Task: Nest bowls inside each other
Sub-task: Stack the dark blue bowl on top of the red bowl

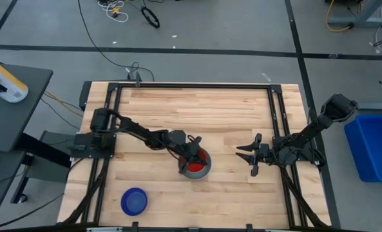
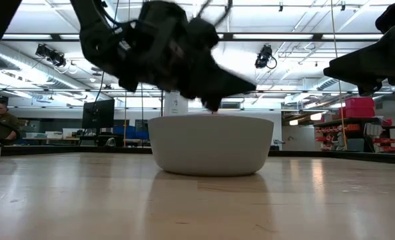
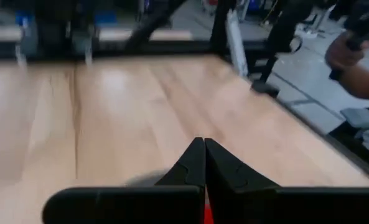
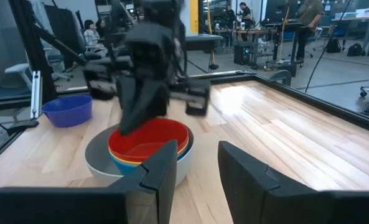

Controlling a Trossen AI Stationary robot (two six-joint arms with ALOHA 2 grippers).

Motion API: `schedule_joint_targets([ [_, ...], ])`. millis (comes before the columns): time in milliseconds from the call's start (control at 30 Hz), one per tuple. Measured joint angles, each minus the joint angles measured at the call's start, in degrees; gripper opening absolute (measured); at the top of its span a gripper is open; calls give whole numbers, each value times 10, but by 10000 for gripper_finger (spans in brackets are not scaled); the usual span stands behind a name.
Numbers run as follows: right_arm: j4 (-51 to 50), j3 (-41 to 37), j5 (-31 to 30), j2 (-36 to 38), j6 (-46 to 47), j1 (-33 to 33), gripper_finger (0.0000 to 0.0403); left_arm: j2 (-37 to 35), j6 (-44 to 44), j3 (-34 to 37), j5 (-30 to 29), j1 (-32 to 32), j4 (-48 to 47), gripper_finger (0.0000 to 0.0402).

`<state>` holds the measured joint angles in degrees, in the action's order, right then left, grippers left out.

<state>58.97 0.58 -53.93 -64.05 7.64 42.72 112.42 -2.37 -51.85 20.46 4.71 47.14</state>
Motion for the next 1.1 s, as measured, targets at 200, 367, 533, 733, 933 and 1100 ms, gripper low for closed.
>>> schedule_joint_targets([
  [200,-2,0,5,0,0,0,125,-94,64,27,-126,52,-138,1],
  [367,-27,0,9,0,16,0,128,-230,56,80,-342,155,-310,0],
  [533,-34,0,16,0,26,0,130,-351,-82,91,-425,247,-526,0],
  [733,-36,0,17,0,51,0,130,-404,-292,92,-394,316,-774,0],
  [933,-36,0,17,0,56,0,129,-404,-374,92,-307,371,-816,7],
  [1100,-35,0,16,0,58,0,139,-404,-408,92,-297,408,-805,70],
])
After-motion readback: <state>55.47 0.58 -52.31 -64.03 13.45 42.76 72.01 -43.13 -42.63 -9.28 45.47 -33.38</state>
